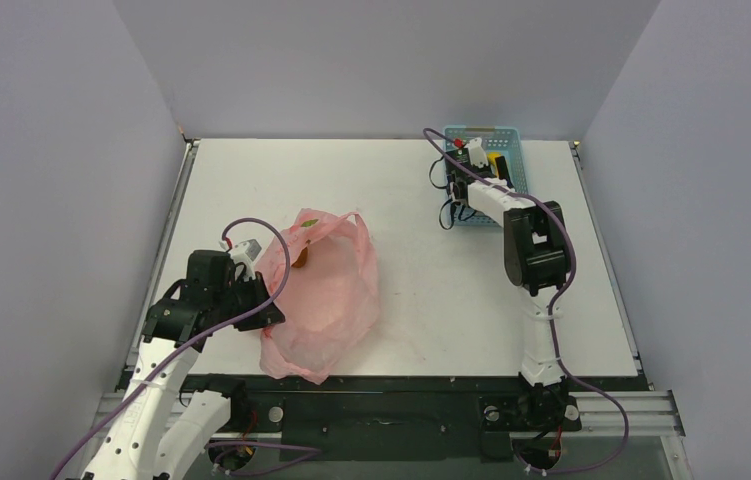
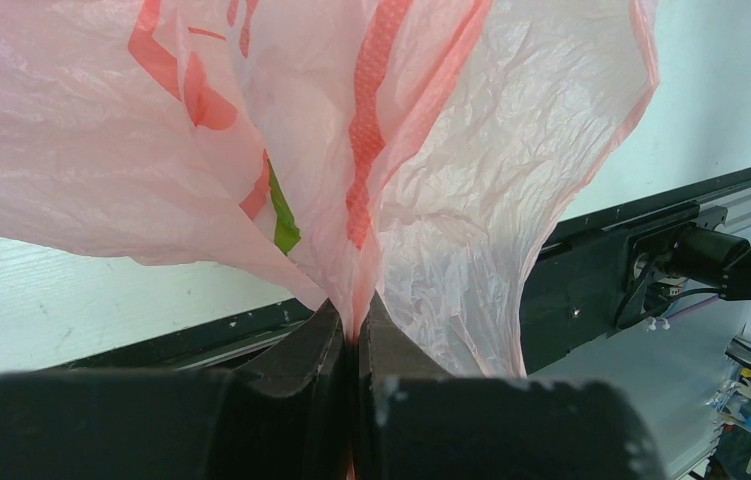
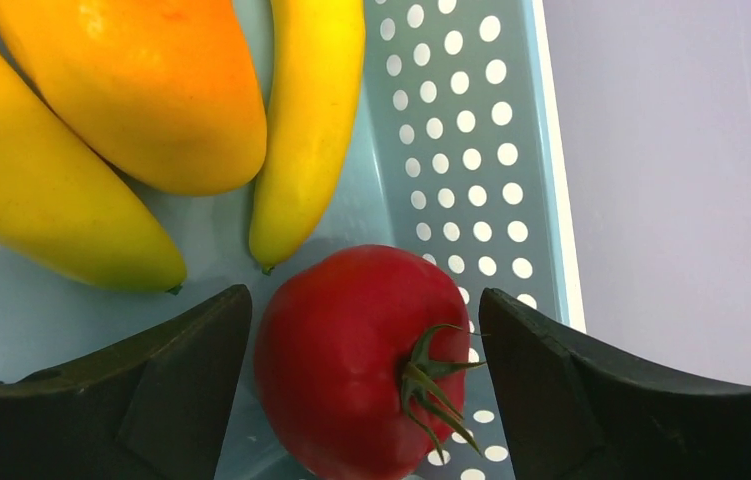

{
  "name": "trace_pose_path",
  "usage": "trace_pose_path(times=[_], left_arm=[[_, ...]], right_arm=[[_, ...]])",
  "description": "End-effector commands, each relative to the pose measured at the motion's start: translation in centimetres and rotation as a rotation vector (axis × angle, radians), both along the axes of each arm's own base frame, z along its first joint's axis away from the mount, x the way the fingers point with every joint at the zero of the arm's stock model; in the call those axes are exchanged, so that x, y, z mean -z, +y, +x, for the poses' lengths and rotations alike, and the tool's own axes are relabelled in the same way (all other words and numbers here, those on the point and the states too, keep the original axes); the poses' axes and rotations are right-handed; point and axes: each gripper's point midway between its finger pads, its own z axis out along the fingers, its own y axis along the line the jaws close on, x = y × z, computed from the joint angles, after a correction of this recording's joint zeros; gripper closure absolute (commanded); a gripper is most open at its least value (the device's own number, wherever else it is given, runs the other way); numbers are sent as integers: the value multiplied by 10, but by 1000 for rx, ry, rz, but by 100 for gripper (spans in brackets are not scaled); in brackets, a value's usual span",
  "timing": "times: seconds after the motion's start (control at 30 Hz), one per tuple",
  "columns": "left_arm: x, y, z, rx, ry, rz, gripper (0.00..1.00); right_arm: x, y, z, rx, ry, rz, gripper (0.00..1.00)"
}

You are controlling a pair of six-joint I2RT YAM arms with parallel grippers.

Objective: Take the fake fruits out of the plastic bag

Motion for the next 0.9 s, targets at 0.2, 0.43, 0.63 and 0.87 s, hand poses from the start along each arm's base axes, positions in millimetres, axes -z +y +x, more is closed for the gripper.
trace_pose_path(times=[0.2, 0.43, 0.63, 0.87], left_arm=[[-13, -2, 7, 15, -56, -15, 99], [-11, -2, 9, 12, -47, -11, 98], [-10, -2, 10, 10, -39, -7, 99], [-9, 0, 10, -2, -35, -2, 98]], right_arm=[[-87, 22, -9, -40, -159, 83, 18], [-134, 70, -46, -113, -321, 390, 17], [-140, 211, -101, -494, -356, 844, 17], [-169, 328, -177, -799, -420, 1101, 21]])
